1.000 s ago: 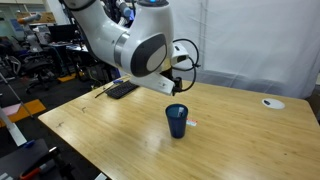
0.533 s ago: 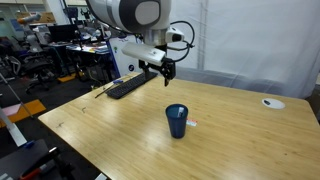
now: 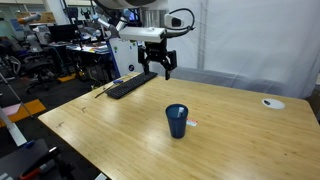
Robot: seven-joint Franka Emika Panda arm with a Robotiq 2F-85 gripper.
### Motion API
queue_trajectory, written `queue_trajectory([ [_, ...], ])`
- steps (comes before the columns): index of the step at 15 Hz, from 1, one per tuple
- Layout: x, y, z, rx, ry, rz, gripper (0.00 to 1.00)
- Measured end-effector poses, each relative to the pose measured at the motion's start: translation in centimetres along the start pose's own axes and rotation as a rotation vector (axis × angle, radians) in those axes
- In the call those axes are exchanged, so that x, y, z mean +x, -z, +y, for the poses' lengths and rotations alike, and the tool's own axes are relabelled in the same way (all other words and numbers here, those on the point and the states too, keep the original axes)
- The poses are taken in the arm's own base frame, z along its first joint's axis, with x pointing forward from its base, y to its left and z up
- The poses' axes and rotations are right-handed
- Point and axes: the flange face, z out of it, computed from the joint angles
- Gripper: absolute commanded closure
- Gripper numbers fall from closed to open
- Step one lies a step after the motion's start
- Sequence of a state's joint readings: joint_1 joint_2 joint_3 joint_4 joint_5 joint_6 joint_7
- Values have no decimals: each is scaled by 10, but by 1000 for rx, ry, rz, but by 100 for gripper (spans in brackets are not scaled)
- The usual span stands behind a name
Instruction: Put the black marker inside the dark blue cup
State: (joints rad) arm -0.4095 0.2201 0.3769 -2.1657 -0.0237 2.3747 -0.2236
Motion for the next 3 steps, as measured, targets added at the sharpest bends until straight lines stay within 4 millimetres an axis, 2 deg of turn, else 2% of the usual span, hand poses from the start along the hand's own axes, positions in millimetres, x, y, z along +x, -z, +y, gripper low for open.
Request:
queue_trajectory([
  [3, 0, -5, -1, -25, 4, -21, 0],
])
